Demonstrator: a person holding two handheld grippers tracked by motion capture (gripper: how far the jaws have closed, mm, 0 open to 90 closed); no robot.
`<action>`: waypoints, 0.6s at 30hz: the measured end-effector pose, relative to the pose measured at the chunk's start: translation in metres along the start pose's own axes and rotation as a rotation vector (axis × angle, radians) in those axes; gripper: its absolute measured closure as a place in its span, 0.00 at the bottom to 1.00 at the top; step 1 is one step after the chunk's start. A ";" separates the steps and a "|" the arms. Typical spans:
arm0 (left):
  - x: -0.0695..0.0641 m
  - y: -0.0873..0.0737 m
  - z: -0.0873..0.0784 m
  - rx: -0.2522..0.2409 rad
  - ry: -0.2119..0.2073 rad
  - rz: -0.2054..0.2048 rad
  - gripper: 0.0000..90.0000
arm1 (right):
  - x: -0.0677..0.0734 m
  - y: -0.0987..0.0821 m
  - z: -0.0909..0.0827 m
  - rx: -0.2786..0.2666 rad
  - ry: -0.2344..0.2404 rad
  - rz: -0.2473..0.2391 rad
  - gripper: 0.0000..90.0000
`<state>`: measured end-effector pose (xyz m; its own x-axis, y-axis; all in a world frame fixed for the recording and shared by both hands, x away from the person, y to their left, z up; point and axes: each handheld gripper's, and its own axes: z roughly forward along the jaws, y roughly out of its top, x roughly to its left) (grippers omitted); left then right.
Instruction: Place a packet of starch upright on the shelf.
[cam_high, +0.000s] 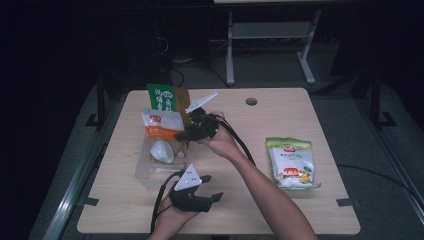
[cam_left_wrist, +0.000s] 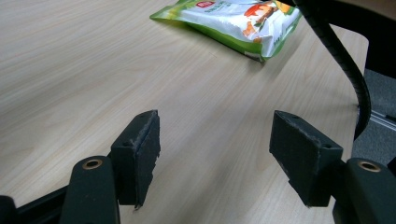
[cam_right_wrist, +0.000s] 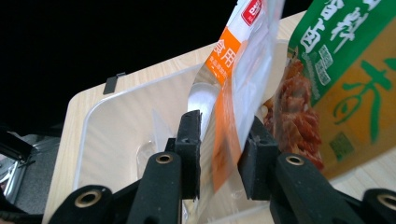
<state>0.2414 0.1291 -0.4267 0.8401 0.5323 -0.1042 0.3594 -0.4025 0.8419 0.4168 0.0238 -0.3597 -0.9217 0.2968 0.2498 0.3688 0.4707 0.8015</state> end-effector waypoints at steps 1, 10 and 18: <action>0.000 0.000 0.000 0.000 0.001 0.004 0.36 | 0.000 0.000 -0.002 0.000 -0.002 -0.001 0.78; 0.000 0.000 0.001 0.005 0.005 0.005 0.36 | -0.002 -0.011 -0.023 0.004 0.007 0.027 0.71; 0.001 0.001 0.002 0.011 0.012 0.011 0.34 | -0.004 -0.023 -0.047 0.006 -0.014 0.033 0.70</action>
<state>0.2431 0.1277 -0.4274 0.8390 0.5370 -0.0882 0.3544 -0.4162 0.8373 0.4063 -0.0270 -0.3535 -0.9073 0.3239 0.2681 0.3996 0.4655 0.7897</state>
